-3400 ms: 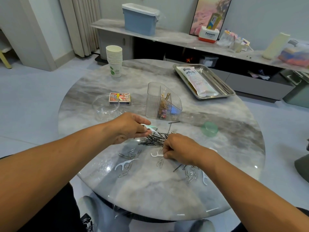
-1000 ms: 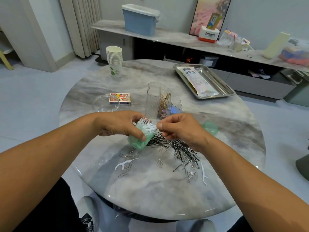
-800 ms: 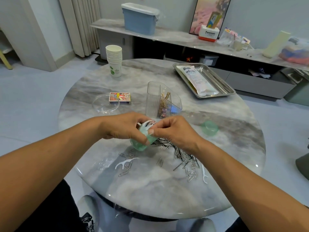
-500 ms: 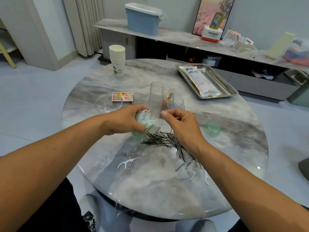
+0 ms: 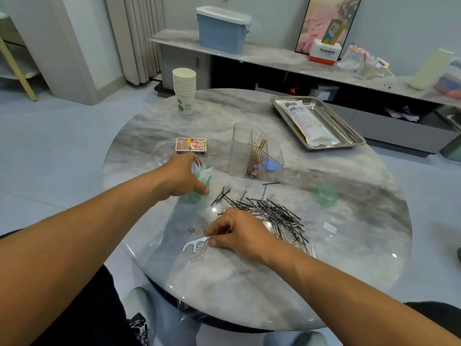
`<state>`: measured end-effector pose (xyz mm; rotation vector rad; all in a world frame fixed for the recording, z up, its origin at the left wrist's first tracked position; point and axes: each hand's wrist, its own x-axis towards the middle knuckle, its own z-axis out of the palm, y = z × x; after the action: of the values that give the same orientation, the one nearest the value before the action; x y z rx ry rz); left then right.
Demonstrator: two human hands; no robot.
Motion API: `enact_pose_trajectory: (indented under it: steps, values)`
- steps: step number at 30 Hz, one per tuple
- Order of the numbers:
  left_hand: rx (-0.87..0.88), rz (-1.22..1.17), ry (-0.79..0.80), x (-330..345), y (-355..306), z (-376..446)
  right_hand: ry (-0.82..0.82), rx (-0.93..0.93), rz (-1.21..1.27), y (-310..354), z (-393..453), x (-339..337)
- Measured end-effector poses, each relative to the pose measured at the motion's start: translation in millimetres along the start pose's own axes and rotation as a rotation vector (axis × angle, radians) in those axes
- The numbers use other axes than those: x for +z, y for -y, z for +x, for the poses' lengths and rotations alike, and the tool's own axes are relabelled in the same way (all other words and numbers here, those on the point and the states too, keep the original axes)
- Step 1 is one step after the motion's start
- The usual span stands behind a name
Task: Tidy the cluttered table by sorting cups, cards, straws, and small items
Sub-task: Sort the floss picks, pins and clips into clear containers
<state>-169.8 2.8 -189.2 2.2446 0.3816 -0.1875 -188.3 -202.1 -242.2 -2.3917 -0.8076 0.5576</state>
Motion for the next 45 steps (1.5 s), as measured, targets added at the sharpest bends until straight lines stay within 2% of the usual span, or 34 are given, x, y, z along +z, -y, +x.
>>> enact_pose_trajectory:
  steps: [4, 9, 11, 15, 21, 23, 29, 32, 38, 45]
  values:
    - [0.054, 0.055, 0.019, 2, 0, -3, -0.027, 0.003, -0.079, 2, 3, 2]
    - [0.142, 0.026, -0.016, 4, -6, -2, -0.067, -0.117, -0.44, -1, 6, 2]
    - [0.137, 0.013, -0.01, 5, -6, -1, -0.078, -0.101, -0.477, -8, 5, -3]
    - [0.144, 0.029, 0.032, 6, -3, 1, -0.088, 0.051, -0.215, -14, 1, -28]
    - [0.209, 0.068, 0.097, 13, -9, -1, -0.322, -0.011, 0.261, -12, -6, -72]
    - [0.23, 0.081, 0.115, 15, -11, -2, -0.378, -0.036, 0.345, -11, -5, -81]
    - [0.292, 0.052, 0.225, 21, -15, -5, -0.43, -0.066, 0.256, -12, -2, -85]
    - [0.303, 0.05, 0.281, 22, -14, -8, -0.47, -0.055, 0.301, -11, -3, -87]
    - [0.326, 0.063, 0.279, 23, -15, -10, -0.439, -0.044, 0.306, -12, -3, -97]
    - [0.45, -0.015, 0.267, 44, -33, -17, -0.413, -0.091, 0.249, 7, -12, -81]
